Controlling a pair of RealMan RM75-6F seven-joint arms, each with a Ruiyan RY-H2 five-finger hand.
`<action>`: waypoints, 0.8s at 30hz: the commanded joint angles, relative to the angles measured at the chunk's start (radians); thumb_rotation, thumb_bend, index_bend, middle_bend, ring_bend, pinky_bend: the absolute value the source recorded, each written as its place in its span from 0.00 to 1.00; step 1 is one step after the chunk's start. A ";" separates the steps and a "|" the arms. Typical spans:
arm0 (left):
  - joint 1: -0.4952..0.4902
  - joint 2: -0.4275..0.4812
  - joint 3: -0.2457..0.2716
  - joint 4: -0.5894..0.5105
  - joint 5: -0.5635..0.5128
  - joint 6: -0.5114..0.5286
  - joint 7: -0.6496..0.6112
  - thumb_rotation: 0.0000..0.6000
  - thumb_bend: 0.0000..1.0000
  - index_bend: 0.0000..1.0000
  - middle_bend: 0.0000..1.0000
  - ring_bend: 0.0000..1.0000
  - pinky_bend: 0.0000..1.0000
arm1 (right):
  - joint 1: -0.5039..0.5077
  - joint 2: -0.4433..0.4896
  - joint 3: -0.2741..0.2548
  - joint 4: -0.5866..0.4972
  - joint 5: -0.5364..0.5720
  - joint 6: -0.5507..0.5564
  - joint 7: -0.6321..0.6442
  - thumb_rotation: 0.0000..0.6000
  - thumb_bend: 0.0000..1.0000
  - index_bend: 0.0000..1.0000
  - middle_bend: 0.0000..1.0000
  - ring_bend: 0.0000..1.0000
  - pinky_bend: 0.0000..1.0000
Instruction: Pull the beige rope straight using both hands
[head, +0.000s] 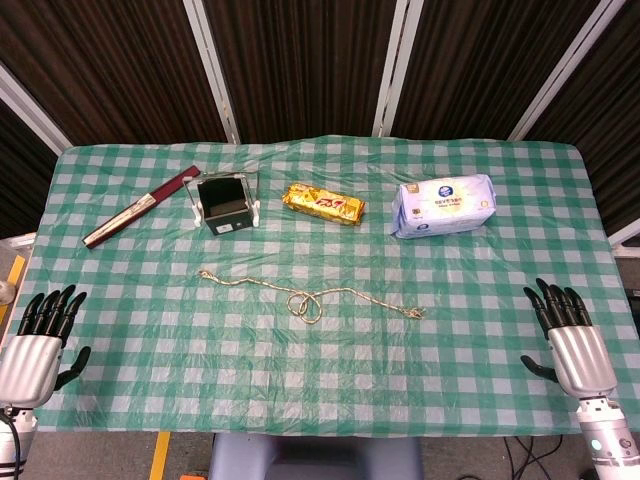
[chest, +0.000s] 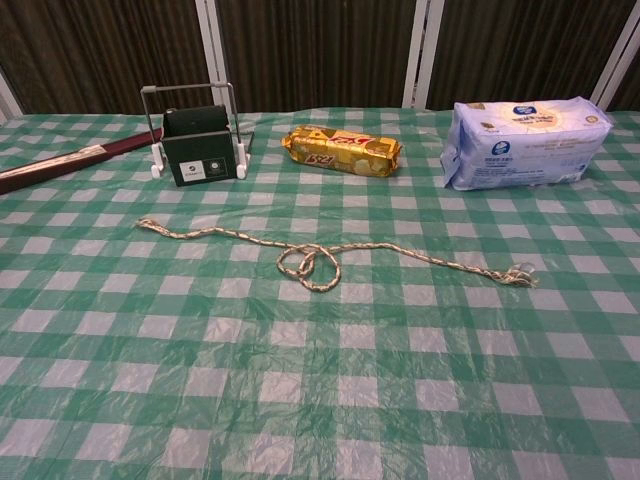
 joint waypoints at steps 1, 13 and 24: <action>-0.002 -0.005 0.002 -0.002 -0.021 -0.028 0.010 1.00 0.38 0.00 0.00 0.00 0.00 | -0.003 0.001 -0.004 -0.003 -0.009 0.008 -0.002 1.00 0.21 0.00 0.00 0.00 0.00; -0.143 -0.082 -0.034 0.046 -0.026 -0.216 -0.020 1.00 0.38 0.00 0.00 0.00 0.00 | -0.010 0.009 -0.003 -0.006 0.000 0.009 0.000 1.00 0.21 0.00 0.00 0.00 0.00; -0.375 -0.359 -0.158 0.359 -0.096 -0.391 -0.171 1.00 0.42 0.22 0.00 0.00 0.00 | -0.004 -0.002 -0.011 -0.001 0.002 -0.014 -0.029 1.00 0.21 0.00 0.00 0.00 0.00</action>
